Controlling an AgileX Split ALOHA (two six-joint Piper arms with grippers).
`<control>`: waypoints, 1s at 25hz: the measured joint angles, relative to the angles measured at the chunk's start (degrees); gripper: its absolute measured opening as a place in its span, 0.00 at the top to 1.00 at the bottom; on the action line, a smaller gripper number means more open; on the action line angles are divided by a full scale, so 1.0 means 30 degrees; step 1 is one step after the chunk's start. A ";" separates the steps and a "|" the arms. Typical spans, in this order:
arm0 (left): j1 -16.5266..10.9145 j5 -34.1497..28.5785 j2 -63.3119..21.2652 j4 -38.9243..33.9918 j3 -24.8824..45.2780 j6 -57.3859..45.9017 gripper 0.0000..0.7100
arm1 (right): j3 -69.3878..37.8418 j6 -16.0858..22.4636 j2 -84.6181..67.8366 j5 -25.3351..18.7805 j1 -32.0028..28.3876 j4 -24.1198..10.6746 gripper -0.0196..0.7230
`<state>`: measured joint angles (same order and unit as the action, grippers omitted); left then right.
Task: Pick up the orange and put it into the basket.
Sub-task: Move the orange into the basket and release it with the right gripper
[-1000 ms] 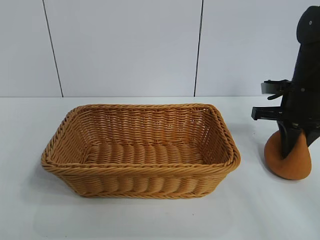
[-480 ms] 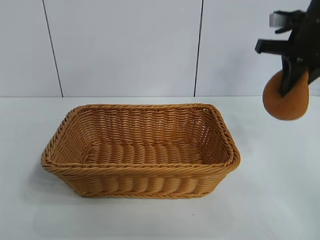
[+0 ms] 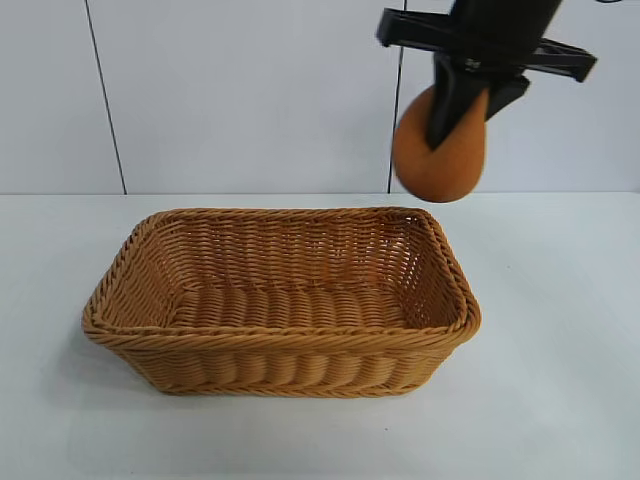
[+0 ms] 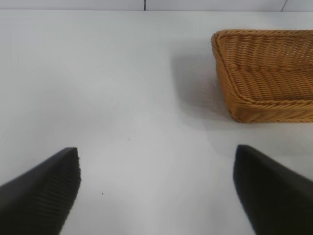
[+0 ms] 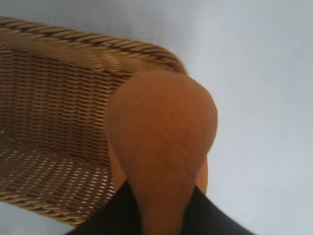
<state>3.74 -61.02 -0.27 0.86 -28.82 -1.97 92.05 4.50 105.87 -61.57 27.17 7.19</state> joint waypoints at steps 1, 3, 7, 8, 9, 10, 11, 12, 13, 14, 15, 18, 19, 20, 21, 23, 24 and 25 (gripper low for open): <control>0.0000 0.0000 0.0000 0.0000 0.0000 0.0000 0.14 | 0.0000 0.0197 0.0000 0.0491 0.0653 0.0062 0.90; 0.0000 0.0000 0.0000 0.0000 0.0000 0.0000 0.14 | 0.0000 0.0581 0.0000 0.1415 0.1726 0.0135 0.90; 0.0000 0.0000 0.0000 0.0000 0.0000 0.0000 0.14 | 0.0000 0.0768 0.0498 0.2419 0.3304 0.0210 0.90; 0.0000 0.0000 0.0000 0.0000 0.0000 0.0000 0.14 | 0.0000 0.0773 0.0819 0.2531 0.3524 0.0230 0.90; 0.0000 0.0000 0.0000 0.0000 0.0000 0.0000 0.14 | 0.0000 0.0793 0.1128 0.2603 0.3623 0.0230 0.90; 0.0000 0.0000 0.0000 0.0000 0.0000 0.0000 0.14 | 0.0000 0.0813 0.1537 0.2702 0.3684 0.0230 0.90; 0.0000 0.0000 0.0000 0.0000 0.0000 0.0000 0.14 | 0.0000 0.0833 0.1974 0.2763 0.3724 0.0164 0.90; 0.0000 0.0000 0.0000 0.0000 0.0000 0.0000 0.14 | 0.0000 0.0838 0.2363 0.2918 0.3724 0.0061 0.90; 0.0000 0.0000 0.0000 0.0000 0.0000 0.0000 0.14 | 0.0000 0.0854 0.2854 0.3125 0.3724 -0.0076 0.90; 0.0000 0.0000 0.0000 0.0000 0.0000 0.0000 0.14 | 0.0000 0.0854 0.3366 0.3303 0.3724 -0.0217 0.90; 0.0000 0.0000 0.0000 0.0000 0.0000 0.0000 0.14 | 0.0000 0.0854 0.3366 0.3303 0.3724 -0.0217 0.90; 0.0000 0.0000 0.0000 0.0000 0.0000 0.0000 0.14 | 0.0000 0.0897 0.4783 0.3973 0.3724 -0.0445 0.90; 0.0000 0.0000 0.0000 0.0000 0.0000 0.0000 0.14 | 0.0000 0.0897 0.5219 0.4103 0.3724 -0.0445 0.90; 0.0000 0.0000 0.0000 0.0000 0.0000 0.0000 0.14 | 0.0000 0.0897 0.5773 0.4172 0.3724 -0.0487 0.90; 0.0000 0.0000 0.0000 0.0000 0.0000 0.0000 0.14 | 0.0000 0.0854 0.5923 0.4172 0.3724 -0.0511 0.90; 0.0000 0.0000 0.0000 0.0000 0.0000 0.0000 0.14 | 0.0026 0.0762 0.5964 0.4172 0.3724 -0.0511 0.90; 0.0000 0.0000 0.0000 0.0000 0.0000 0.0000 0.14 | 0.0069 0.0762 0.5964 0.4172 0.3741 -0.0511 0.89; 0.0000 0.0000 0.0000 0.0000 0.0000 0.0000 0.14 | 0.0128 0.0739 0.5944 0.4155 0.3759 -0.0529 0.87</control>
<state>3.74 -61.02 -0.27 0.86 -28.82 -1.97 92.43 6.72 123.70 -49.11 38.45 5.60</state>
